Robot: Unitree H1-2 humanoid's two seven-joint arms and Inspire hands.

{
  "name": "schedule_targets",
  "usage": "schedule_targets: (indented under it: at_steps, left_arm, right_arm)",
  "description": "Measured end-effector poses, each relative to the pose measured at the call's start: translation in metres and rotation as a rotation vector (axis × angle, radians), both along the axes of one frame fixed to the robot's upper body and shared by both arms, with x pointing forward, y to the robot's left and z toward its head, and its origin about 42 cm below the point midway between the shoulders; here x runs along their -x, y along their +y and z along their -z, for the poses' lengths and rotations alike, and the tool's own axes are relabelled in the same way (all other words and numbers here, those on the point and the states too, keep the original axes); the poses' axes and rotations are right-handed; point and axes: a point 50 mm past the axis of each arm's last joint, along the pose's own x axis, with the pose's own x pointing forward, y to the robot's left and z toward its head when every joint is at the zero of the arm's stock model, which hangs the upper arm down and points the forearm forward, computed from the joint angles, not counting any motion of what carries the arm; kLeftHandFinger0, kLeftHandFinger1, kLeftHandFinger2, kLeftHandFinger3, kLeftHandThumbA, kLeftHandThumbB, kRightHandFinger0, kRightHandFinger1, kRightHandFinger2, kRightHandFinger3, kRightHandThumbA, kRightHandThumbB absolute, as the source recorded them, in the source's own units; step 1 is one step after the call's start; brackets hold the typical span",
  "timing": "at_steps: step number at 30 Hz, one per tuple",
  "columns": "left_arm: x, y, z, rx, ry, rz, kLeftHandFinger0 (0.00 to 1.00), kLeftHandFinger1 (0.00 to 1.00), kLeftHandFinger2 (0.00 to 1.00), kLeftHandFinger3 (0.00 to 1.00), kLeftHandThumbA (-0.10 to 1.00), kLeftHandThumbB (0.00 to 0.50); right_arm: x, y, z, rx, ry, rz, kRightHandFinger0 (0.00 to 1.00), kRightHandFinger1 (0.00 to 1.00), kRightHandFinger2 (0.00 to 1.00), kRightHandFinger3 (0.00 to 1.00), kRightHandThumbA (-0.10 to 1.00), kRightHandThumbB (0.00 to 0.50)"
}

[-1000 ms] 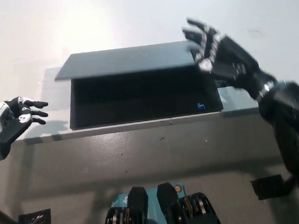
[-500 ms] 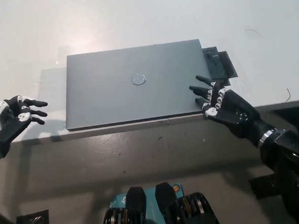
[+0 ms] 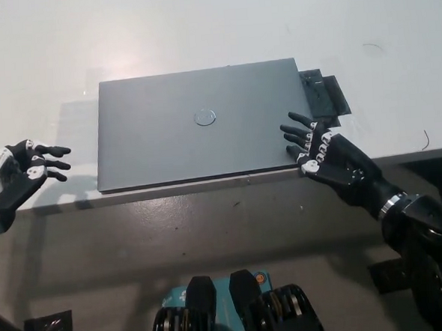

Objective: The robot uses its right hand to push down on the lid of a laptop kept in the middle of the desk to close it

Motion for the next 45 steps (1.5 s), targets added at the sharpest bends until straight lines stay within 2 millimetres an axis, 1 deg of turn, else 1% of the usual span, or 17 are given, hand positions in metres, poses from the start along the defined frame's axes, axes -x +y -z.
schedule_targets:
  at_steps: [5, 7, 8, 10, 11, 12, 13, 17, 18, 19, 20, 24, 28, 32, 34, 41, 45]
  left_arm:
    - [0.001, 0.0, -0.001, 0.003, -0.007, 0.0, 0.53, 0.54, 0.61, 0.57, -0.1, 0.106]
    - [0.001, 0.001, -0.001, 0.004, -0.007, -0.002, 0.52, 0.53, 0.61, 0.57, -0.1, 0.101]
    - [0.001, 0.001, -0.001, 0.004, -0.007, -0.003, 0.52, 0.53, 0.6, 0.57, -0.1, 0.098]
    - [0.001, 0.001, -0.001, 0.004, -0.009, -0.002, 0.53, 0.53, 0.6, 0.57, -0.1, 0.107]
    - [0.001, 0.001, -0.001, 0.004, -0.01, -0.003, 0.53, 0.53, 0.6, 0.56, -0.1, 0.11]
    - [0.001, 0.001, -0.001, 0.003, -0.011, -0.003, 0.54, 0.53, 0.6, 0.56, -0.1, 0.109]
    - [0.001, 0.002, -0.001, 0.003, -0.012, -0.004, 0.54, 0.53, 0.6, 0.56, -0.1, 0.109]
    - [0.002, 0.002, 0.0, 0.003, -0.012, -0.005, 0.55, 0.54, 0.61, 0.56, -0.1, 0.114]
    - [0.002, 0.002, 0.0, 0.003, -0.013, -0.004, 0.54, 0.53, 0.6, 0.58, -0.1, 0.101]
    - [0.002, 0.002, 0.0, 0.001, -0.014, -0.004, 0.54, 0.53, 0.6, 0.59, -0.1, 0.099]
    - [0.002, 0.002, 0.0, -0.002, -0.015, -0.004, 0.52, 0.51, 0.57, 0.58, -0.1, 0.107]
    - [0.003, 0.002, 0.0, -0.008, -0.012, -0.007, 0.49, 0.48, 0.53, 0.56, -0.1, 0.115]
    - [0.003, 0.002, 0.0, -0.012, -0.012, -0.009, 0.47, 0.47, 0.51, 0.53, -0.1, 0.116]
    - [0.003, 0.003, 0.001, -0.021, -0.015, -0.011, 0.48, 0.47, 0.51, 0.53, -0.1, 0.115]
    - [0.004, 0.003, 0.001, -0.025, -0.017, -0.012, 0.46, 0.46, 0.5, 0.52, -0.1, 0.118]
    - [0.005, 0.003, 0.003, -0.028, -0.013, -0.015, 0.47, 0.46, 0.5, 0.53, -0.1, 0.116]
    - [0.005, 0.003, 0.003, -0.031, -0.011, -0.016, 0.49, 0.48, 0.53, 0.54, -0.1, 0.108]
  right_arm:
    - [0.002, -0.005, -0.009, -0.003, -0.018, -0.006, 1.0, 1.0, 0.92, 1.0, 0.24, 0.216]
    - [0.003, -0.011, -0.022, -0.002, -0.05, -0.002, 1.0, 1.0, 0.92, 1.0, 0.24, 0.244]
    - [0.004, -0.015, -0.031, -0.003, -0.07, 0.002, 1.0, 1.0, 0.94, 1.0, 0.26, 0.222]
    - [0.009, -0.026, -0.05, -0.01, -0.125, 0.012, 1.0, 1.0, 0.92, 1.0, 0.28, 0.223]
    - [0.013, -0.034, -0.06, -0.011, -0.157, 0.021, 1.0, 1.0, 0.91, 1.0, 0.29, 0.244]
    - [0.017, -0.042, -0.069, -0.008, -0.182, 0.031, 1.0, 1.0, 0.92, 1.0, 0.37, 0.302]
    - [0.021, -0.05, -0.077, -0.003, -0.208, 0.042, 1.0, 1.0, 0.92, 1.0, 0.39, 0.32]
    - [0.046, -0.086, -0.095, 0.04, -0.264, 0.092, 1.0, 1.0, 0.97, 1.0, 0.36, 0.274]
    - [0.053, -0.096, -0.096, 0.038, -0.268, 0.11, 1.0, 1.0, 0.96, 1.0, 0.32, 0.243]
    - [0.06, -0.105, -0.094, 0.036, -0.266, 0.13, 1.0, 1.0, 0.96, 1.0, 0.32, 0.242]
    - [0.067, -0.115, -0.089, 0.033, -0.251, 0.15, 1.0, 1.0, 0.96, 1.0, 0.3, 0.197]
    - [0.091, -0.151, -0.067, 0.033, -0.185, 0.236, 1.0, 1.0, 0.95, 1.0, 0.28, 0.201]
    - [0.105, -0.169, -0.052, 0.018, -0.139, 0.287, 1.0, 1.0, 0.92, 1.0, 0.28, 0.216]
    - [0.11, -0.177, -0.041, 0.004, -0.106, 0.313, 1.0, 1.0, 0.92, 1.0, 0.29, 0.22]
    - [0.11, -0.178, -0.038, -0.002, -0.098, 0.319, 1.0, 1.0, 0.91, 1.0, 0.27, 0.241]
    - [0.11, -0.177, -0.034, -0.017, -0.094, 0.336, 1.0, 1.0, 0.9, 1.0, 0.26, 0.221]
    - [0.109, -0.178, -0.032, -0.017, -0.089, 0.345, 1.0, 1.0, 0.91, 1.0, 0.27, 0.233]
